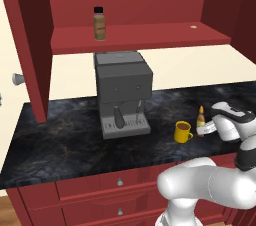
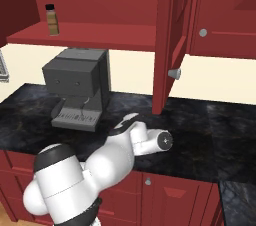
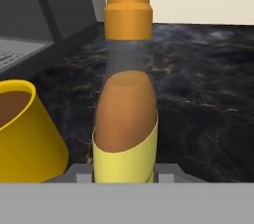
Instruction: Pick the cinnamon and honey bottle from the cabinet and place them next to the mug.
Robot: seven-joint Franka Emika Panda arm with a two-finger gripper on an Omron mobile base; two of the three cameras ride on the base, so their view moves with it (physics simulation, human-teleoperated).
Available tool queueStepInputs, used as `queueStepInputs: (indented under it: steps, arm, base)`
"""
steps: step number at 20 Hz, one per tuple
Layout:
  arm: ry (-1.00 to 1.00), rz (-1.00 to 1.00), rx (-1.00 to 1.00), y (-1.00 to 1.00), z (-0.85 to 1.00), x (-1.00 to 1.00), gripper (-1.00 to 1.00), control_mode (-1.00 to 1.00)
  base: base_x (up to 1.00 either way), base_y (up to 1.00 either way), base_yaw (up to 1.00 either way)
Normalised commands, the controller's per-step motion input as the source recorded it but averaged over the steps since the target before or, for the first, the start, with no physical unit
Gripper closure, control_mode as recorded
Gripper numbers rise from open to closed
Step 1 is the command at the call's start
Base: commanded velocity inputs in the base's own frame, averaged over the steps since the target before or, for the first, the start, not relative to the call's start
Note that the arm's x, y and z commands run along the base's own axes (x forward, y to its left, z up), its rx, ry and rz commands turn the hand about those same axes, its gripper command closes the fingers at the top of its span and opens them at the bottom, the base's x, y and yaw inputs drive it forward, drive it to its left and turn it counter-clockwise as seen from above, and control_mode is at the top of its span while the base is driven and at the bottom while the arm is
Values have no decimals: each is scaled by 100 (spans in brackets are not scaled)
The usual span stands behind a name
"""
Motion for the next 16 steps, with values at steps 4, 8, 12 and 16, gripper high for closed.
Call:
queueStepInputs:
  steps: [4, 8, 12, 16]
  arm:
    - [0, 0, -1, 0, -4, 0, 100, -100]
    - [0, 0, 0, 0, -2, 0, 100, -100]
    - [0, 0, 0, 0, 0, 0, -100, -100]
    - [0, 0, 0, 0, 0, 0, -100, -100]
  base:
    - [0, 0, 0]
    - [0, 0, 0]
    - [0, 0, 0]
    - [0, 0, 0]
